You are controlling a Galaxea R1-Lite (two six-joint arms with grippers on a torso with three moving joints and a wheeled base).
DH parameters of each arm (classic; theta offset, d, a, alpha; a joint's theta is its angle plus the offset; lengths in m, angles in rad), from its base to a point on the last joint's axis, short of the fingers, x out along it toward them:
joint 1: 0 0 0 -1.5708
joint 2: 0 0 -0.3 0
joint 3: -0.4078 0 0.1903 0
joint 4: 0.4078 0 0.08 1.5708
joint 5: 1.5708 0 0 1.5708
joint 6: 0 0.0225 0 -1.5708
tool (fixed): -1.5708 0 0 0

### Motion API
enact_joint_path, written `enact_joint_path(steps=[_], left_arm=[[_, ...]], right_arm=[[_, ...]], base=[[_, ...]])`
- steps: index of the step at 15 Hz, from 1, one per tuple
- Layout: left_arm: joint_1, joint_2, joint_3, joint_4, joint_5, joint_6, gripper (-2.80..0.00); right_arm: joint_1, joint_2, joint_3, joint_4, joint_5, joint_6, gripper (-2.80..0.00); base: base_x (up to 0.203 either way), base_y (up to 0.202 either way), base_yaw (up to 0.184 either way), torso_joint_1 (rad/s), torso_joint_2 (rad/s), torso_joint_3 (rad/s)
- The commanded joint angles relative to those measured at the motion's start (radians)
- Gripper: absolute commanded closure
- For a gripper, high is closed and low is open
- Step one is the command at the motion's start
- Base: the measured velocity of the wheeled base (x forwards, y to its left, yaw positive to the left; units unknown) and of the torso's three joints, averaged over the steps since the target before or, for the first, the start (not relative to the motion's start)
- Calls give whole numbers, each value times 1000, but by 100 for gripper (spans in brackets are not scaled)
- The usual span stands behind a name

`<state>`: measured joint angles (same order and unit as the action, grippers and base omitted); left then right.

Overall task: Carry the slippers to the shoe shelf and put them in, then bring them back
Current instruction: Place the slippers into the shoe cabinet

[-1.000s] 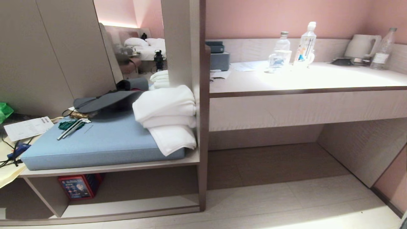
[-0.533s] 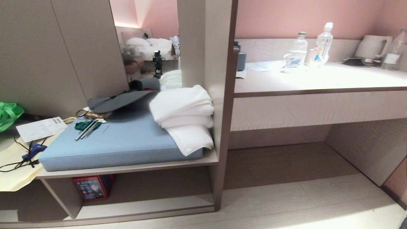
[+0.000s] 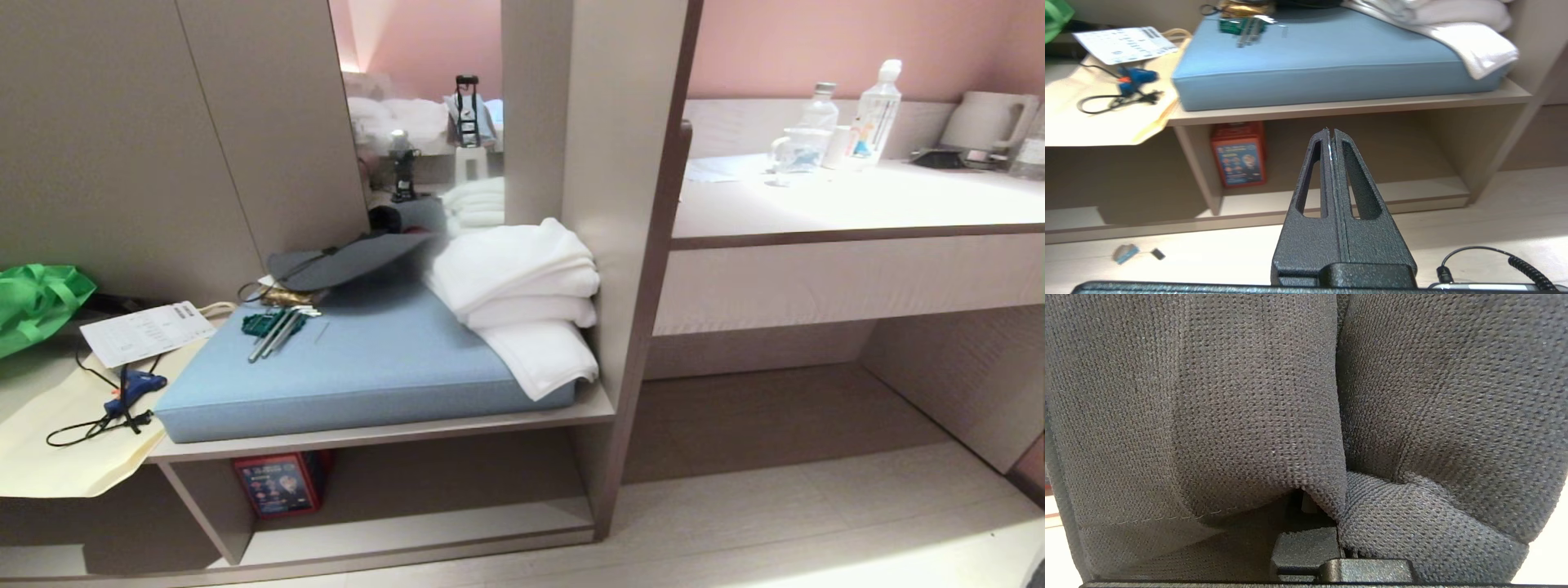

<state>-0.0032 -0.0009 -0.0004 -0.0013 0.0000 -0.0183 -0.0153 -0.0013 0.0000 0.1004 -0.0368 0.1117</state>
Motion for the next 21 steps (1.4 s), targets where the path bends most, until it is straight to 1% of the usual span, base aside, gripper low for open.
enact_joint_path(steps=[1,16,18,21], left_arm=[[0,-1,0,0,0,0,0],[1,-1,-1,0,0,0,0],[0,-1,0,0,0,0,0],[0,-1,0,0,0,0,0]], right_arm=[[0,0,2,1,0,0,0],[0,0,2,1,0,-1,0],[0,0,2,1,0,-1,0],[0,0,2,1,0,-1,0]], base=[[0,192,0,-2,2,2],[0,195,-3,2,3,3],[0,128,-3,5,3,0],[0,18,0,1,1,-1]])
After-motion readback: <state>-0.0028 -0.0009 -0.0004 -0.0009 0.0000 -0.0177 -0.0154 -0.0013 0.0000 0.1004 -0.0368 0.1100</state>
